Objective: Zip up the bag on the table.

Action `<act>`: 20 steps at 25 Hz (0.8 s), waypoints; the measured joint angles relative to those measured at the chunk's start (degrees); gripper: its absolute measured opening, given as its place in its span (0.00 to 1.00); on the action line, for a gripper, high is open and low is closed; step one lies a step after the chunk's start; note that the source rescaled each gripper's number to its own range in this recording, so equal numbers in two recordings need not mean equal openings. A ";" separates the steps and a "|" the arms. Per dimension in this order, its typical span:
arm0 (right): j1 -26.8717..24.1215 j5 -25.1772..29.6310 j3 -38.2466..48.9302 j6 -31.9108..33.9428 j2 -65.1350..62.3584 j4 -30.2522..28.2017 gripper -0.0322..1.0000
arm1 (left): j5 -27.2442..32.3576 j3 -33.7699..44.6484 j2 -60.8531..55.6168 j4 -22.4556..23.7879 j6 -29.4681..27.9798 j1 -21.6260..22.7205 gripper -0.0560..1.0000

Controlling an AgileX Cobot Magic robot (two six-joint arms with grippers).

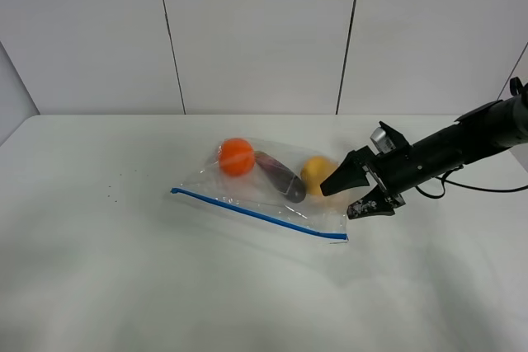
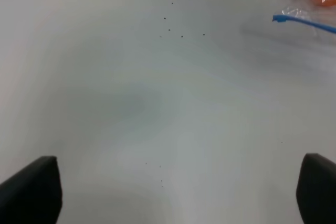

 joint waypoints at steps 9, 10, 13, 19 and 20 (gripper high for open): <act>0.00 -7.10 -9.10 33.34 -5.75 -47.63 1.00 | 0.00 0.00 0.00 0.00 0.00 0.00 1.00; 0.00 -7.36 -9.10 36.78 -7.01 -52.59 1.00 | 0.00 0.00 0.00 0.00 0.00 0.00 1.00; -0.06 -7.93 -9.10 42.19 -11.34 -59.42 1.00 | 0.00 0.00 0.00 0.00 0.00 0.00 1.00; 0.39 -9.12 -8.46 39.99 -25.23 -57.54 1.00 | 0.00 0.00 0.00 0.00 0.00 0.00 1.00; 0.39 -9.66 -7.94 39.16 -27.63 -56.97 1.00 | 0.00 0.00 0.00 0.00 0.00 0.00 1.00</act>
